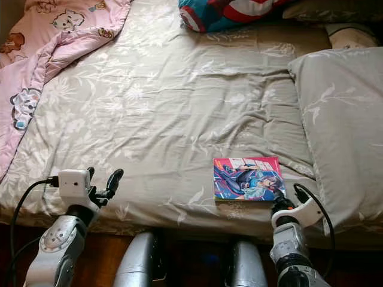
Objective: Clean up the room
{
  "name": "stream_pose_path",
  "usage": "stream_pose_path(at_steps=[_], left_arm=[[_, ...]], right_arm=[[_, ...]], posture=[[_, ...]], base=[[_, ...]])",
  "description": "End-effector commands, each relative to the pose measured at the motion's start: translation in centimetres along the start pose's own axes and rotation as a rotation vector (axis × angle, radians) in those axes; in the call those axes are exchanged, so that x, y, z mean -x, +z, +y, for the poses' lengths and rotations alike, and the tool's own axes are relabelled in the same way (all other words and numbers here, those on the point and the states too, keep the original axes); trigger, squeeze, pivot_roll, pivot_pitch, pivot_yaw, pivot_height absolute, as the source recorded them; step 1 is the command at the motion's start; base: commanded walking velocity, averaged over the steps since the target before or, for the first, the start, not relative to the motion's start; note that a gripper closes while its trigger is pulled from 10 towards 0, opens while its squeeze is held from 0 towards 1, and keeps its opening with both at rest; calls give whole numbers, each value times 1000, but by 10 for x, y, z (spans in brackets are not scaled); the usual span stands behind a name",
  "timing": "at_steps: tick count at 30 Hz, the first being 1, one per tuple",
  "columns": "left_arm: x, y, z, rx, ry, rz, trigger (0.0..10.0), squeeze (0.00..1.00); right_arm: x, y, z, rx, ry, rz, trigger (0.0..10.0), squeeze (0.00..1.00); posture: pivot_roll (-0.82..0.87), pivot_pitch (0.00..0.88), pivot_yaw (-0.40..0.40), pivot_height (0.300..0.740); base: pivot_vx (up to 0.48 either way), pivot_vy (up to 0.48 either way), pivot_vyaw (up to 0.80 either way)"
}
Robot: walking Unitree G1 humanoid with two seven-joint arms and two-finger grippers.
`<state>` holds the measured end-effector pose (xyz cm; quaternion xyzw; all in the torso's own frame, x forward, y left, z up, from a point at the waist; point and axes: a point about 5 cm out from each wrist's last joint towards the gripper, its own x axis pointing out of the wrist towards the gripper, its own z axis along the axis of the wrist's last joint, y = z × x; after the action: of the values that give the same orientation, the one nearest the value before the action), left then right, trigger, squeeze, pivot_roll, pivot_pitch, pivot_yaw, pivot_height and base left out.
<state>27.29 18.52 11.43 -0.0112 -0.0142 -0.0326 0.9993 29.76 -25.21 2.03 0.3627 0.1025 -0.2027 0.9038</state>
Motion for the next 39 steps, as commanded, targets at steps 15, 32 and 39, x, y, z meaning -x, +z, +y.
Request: stream_pose_path(at_steps=[15,32,39], left_arm=[[-15,-13,6,17,67,-11,10000,0],[5,-42,37,31,249,43,10000,0],[25,-91,44,30,271,246,10000,0]], right_arm=[[13,-9,45,473,291,-158,10000,0],[18,-23,53,604,377,-115,10000,0],[27,-46,2,564,179,56,10000,0]], posture=[[-37,162,13,636],[-42,122,-46,689],[-50,90,-26,724]], base=[[0,0,0],[0,0,0],[0,0,0]])
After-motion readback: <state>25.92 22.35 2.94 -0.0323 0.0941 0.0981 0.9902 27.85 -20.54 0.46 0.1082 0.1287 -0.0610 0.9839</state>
